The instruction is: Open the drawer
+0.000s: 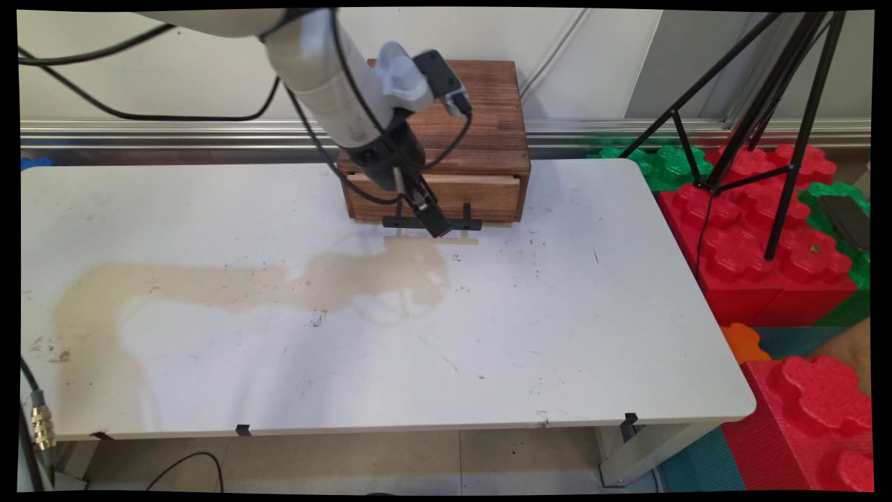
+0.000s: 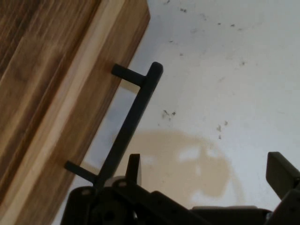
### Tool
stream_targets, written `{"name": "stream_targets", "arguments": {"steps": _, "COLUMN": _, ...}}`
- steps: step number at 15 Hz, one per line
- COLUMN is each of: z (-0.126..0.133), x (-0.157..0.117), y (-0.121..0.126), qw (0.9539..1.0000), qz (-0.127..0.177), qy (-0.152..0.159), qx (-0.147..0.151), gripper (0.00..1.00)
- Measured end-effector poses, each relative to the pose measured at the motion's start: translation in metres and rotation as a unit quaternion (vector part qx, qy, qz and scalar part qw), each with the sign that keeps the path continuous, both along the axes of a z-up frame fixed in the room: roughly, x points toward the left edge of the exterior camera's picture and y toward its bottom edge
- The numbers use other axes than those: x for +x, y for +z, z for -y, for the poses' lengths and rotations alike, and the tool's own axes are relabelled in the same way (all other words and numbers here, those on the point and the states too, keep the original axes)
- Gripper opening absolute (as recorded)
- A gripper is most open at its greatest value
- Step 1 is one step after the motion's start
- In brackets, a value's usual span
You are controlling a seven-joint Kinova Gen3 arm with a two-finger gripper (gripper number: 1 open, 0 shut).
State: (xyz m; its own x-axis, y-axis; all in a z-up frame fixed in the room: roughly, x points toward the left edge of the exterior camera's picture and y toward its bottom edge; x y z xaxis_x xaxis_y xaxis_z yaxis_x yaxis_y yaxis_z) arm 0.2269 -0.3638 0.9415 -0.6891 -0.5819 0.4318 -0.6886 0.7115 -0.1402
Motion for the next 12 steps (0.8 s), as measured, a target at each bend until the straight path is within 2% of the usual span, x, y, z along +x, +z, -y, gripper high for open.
{"name": "stream_targets", "arguments": {"steps": 7, "z": 0.043, "x": -0.014, "y": -0.035, "qw": 0.9991, "qz": 0.038, "qy": -0.015, "qx": -0.007, "gripper": 1.00}}
{"name": "stream_targets", "arguments": {"steps": 12, "z": 0.062, "x": -0.015, "y": -0.058, "qw": 0.9984, "qz": 0.050, "qy": -0.025, "qx": -0.006, "gripper": 1.00}}
